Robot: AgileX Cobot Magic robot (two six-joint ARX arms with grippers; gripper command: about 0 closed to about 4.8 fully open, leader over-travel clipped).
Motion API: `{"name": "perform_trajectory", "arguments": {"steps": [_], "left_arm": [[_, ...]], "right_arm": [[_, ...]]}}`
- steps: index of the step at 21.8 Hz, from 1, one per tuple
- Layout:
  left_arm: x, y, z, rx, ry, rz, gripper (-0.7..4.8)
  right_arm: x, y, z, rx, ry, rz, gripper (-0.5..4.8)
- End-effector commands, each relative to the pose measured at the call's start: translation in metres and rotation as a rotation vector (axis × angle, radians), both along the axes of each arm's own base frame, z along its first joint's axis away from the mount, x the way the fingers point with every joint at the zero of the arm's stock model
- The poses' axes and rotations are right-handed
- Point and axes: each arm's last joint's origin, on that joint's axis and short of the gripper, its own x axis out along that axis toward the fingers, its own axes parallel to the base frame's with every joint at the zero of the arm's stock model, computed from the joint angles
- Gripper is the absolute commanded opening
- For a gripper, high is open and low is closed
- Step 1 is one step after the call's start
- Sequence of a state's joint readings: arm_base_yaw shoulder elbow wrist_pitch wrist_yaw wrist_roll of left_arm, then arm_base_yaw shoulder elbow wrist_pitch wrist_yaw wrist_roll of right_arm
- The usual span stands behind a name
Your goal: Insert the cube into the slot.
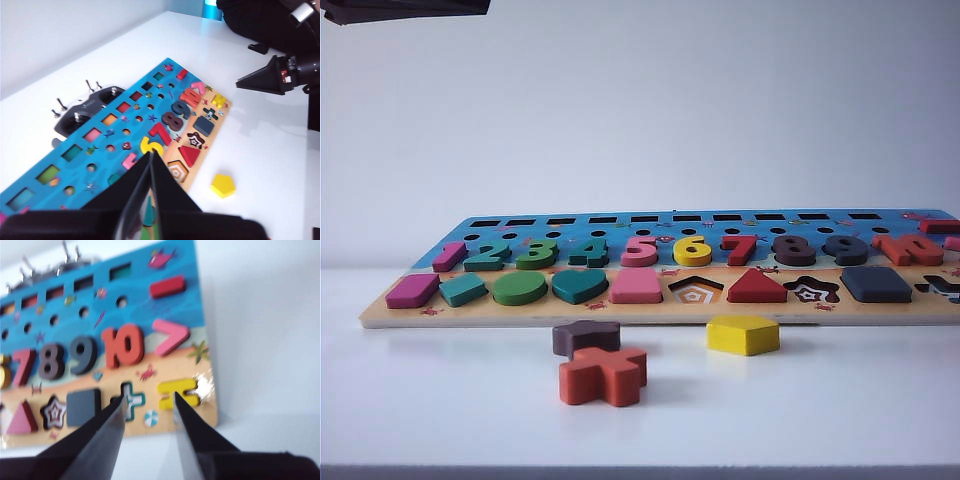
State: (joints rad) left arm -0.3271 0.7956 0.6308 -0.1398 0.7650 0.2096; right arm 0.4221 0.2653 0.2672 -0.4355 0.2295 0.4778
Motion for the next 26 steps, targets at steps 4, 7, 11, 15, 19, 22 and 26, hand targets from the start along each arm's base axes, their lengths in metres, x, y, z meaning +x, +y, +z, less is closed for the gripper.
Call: {"name": "perform_trajectory", "arguments": {"steps": [4, 7, 11, 15, 19, 22, 26], "left_arm": [[-0.006, 0.013, 0.012, 0.002, -0.083, 0.150, 0.10], [-0.011, 0.020, 0.017, 0.001, -0.125, 0.223, 0.10], [-0.016, 0.026, 0.021, -0.008, -0.156, 0.253, 0.10], [-0.021, 0.031, 0.025, -0.014, -0.188, 0.299, 0.10], [-0.026, 0.037, 0.029, -0.017, -0.215, 0.347, 0.10], [-0.029, 0.042, 0.028, -0.013, -0.207, 0.405, 0.10], [-0.037, 0.053, 0.017, 0.011, -0.213, 0.601, 0.10]], "right_arm": [[-0.010, -0.020, -0.008, 0.055, -0.169, -0.164, 1.80], [-0.008, -0.025, -0.015, 0.075, -0.177, -0.172, 1.78], [-0.005, -0.024, -0.024, 0.083, -0.178, -0.154, 1.57], [-0.002, -0.023, -0.040, 0.071, -0.140, -0.113, 0.53], [-0.001, -0.023, -0.043, 0.032, -0.156, -0.100, -0.09], [0.002, -0.022, -0.044, -0.100, -0.218, -0.037, -0.09], [0.003, -0.020, -0.048, -0.279, -0.257, 0.082, -0.09]]}}
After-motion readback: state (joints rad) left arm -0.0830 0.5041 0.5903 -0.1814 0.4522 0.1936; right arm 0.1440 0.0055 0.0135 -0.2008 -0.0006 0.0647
